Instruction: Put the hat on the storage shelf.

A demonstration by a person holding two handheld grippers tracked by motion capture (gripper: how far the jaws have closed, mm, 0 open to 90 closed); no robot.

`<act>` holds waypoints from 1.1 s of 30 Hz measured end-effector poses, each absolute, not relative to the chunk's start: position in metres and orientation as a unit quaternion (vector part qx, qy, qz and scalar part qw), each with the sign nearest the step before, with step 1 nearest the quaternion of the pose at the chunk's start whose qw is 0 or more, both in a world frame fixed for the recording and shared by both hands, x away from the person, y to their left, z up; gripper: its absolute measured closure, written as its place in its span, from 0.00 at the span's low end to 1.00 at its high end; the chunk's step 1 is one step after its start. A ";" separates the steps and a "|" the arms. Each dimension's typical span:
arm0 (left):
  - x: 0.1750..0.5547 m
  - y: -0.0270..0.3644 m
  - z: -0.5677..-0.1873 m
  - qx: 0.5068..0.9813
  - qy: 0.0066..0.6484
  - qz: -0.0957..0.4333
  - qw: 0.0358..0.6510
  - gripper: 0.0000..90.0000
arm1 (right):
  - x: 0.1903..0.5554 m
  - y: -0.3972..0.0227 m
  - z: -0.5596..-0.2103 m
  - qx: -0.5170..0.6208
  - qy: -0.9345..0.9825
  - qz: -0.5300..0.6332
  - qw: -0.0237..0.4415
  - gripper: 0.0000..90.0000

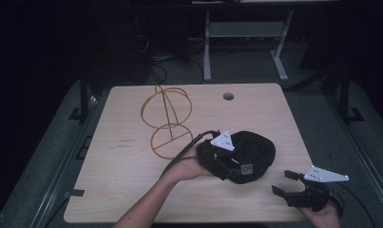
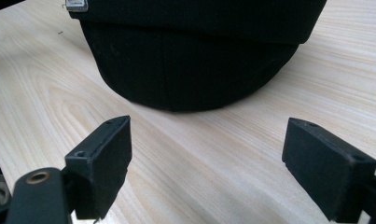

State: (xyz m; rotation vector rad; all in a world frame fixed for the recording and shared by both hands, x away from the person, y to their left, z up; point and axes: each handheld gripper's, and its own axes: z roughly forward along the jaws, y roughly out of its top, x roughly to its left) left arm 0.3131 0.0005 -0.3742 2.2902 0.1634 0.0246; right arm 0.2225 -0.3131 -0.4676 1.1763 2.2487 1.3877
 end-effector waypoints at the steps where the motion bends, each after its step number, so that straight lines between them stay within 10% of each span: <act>1: 0.313 0.000 -0.374 0.910 0.065 0.010 0.410 0.30 | 0.222 -0.313 -0.468 0.404 0.771 0.476 0.124 0.17; 33: 0.315 -0.037 -0.390 0.938 0.007 -0.021 0.346 0.76 | 0.223 -0.310 -0.471 0.398 0.781 0.466 0.120 0.17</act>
